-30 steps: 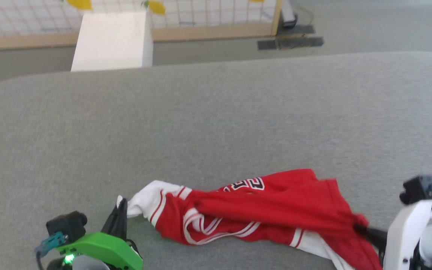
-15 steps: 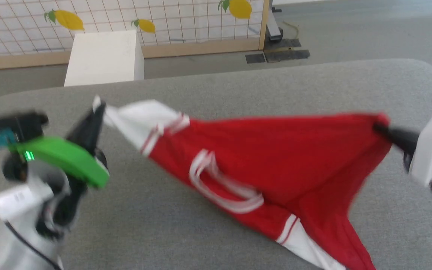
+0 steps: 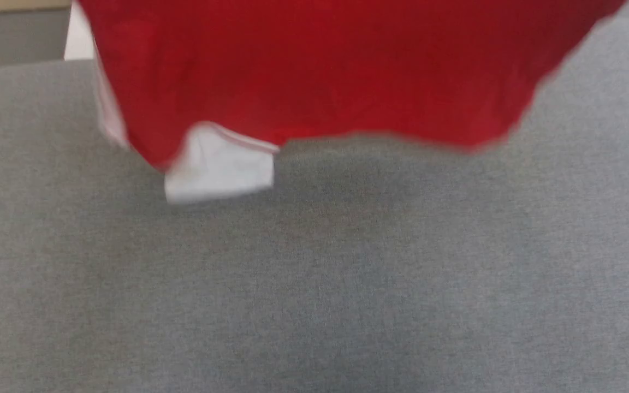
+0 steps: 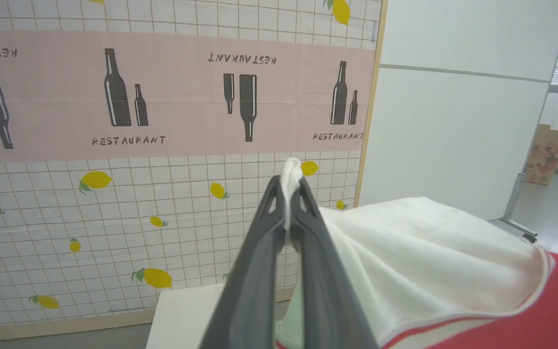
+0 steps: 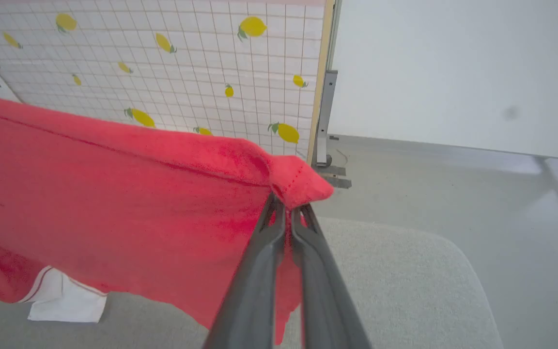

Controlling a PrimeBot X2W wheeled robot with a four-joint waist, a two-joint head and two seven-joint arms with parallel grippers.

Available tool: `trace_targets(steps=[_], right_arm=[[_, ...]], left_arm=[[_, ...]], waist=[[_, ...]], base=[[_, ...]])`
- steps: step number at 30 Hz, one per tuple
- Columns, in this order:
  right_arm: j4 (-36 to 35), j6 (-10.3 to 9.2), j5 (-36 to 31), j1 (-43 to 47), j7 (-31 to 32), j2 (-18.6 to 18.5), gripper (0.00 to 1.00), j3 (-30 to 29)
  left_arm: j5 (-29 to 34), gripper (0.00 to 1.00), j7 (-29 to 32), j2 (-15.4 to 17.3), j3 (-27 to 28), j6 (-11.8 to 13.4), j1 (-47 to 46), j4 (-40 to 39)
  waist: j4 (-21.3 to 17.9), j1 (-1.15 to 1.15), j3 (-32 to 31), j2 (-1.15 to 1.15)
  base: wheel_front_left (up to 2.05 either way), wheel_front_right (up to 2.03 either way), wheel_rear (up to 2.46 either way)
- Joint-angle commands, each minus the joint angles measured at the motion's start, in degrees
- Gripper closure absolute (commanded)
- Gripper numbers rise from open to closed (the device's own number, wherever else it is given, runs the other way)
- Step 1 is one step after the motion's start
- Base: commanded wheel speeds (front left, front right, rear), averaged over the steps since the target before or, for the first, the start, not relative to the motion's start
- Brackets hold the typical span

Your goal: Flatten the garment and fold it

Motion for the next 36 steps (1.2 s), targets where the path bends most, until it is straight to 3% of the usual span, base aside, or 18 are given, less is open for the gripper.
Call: trace_targets(steps=[1,6,11,19,28,36], right_arm=[[1.8,-0.08,-1.7,-3.7,-2.1,1.1,1.0,-0.6],[7.9,-0.08,-7.8,-14.8,-9.6,5.5,1.0,-2.3],[13.2,-0.08,-13.3,-24.4,-18.1,9.3,1.0,-4.8],[21.0,-0.08,-19.1,-32.4,-27.9,12.1,1.0,-6.5],[26.3,-0.08,-16.2,-29.1,-31.3,12.2,1.0,-4.4],[24.9,-0.08,-5.6,-14.4,-35.0,8.9,1.0,0.7]], left_arm=[[1.4,1.0,-0.6,0.1,0.2,0.5,-4.0,2.2],[4.9,1.0,-4.0,0.1,0.7,1.8,-15.9,8.1],[7.4,1.0,-11.8,-0.4,2.6,3.3,-25.3,12.7],[8.5,1.0,-21.8,-0.6,4.2,3.0,-31.0,18.4],[5.3,1.0,-26.0,-2.3,4.7,-1.6,-27.4,25.4],[0.1,1.0,-28.7,-4.6,5.2,-6.2,-16.0,27.7]], waist=[[-0.1,0.0,5.7,0.0],[-0.8,0.0,11.2,0.0],[-1.4,0.0,16.2,0.0],[-1.0,0.0,21.3,0.0],[1.2,0.0,22.9,0.0],[3.7,0.0,16.8,0.0]], base=[[0.0,0.0,0.0],[0.0,0.0,0.0],[0.0,0.0,0.0],[0.0,0.0,0.0],[0.0,0.0,0.0],[0.0,0.0,0.0]])
